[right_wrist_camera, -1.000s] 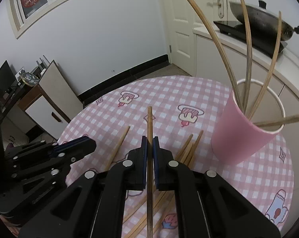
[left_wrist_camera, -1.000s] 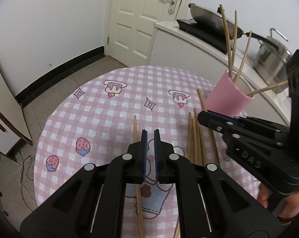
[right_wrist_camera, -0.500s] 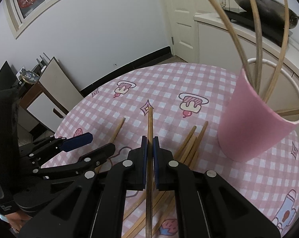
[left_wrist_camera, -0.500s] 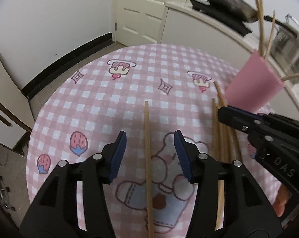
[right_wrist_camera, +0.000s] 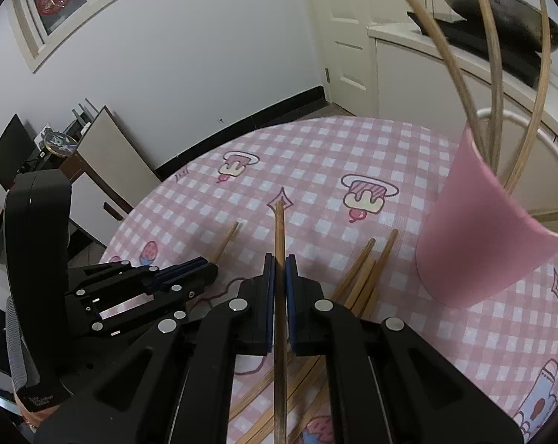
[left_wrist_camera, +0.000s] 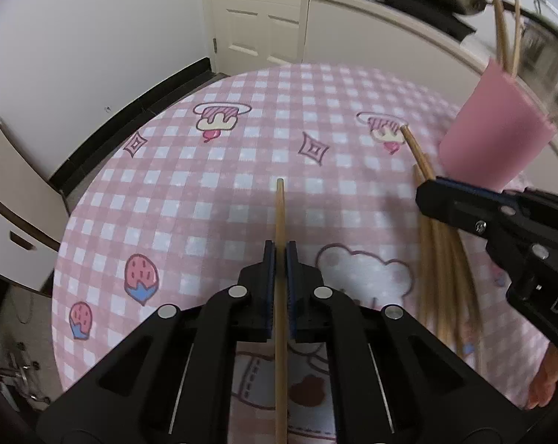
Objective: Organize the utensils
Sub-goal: 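Grasp a wooden chopstick with the right tool while the left tool regrips its chopstick, then carry both held chopsticks over the pink cup and lower them inside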
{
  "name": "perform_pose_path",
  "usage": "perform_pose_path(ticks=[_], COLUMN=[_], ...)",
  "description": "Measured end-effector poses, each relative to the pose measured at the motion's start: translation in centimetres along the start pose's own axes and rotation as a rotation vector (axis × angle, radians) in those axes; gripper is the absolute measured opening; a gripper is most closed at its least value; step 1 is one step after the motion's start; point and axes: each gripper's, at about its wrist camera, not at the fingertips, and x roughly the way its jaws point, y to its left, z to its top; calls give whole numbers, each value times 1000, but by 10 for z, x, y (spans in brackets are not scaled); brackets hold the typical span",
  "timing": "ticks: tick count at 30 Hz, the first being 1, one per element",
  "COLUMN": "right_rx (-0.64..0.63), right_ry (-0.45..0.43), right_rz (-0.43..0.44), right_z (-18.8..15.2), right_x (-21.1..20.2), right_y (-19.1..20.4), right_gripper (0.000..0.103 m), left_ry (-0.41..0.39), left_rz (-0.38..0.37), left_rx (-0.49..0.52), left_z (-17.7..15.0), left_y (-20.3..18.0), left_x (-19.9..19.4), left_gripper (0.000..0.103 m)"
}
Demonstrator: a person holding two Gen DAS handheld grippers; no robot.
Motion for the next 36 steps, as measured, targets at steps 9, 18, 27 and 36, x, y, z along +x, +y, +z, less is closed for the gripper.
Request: perform_pose_path(ticks=[9,18,27,36], right_rx=[-22,-62,-102,-128], right_ry=[-104,-230,-353,-452], right_rz=[29,26,-32,-118], right_z=[1,-5,-2,18], right_x=[-60,-139,-202,-234], right_y=[12,19,11,-3], right_gripper=[4,4,4,4], left_ry=[-187,-401,-547,-639], left_rz=[-91,-154,-220,-248], left_rx=[-43,-41,-14,-4], left_z=[4,-2,-5,22], left_y=[-8,-35,-70,-96], left_x=[-84,-172,-227,-240], left_gripper=[6,6,6,6])
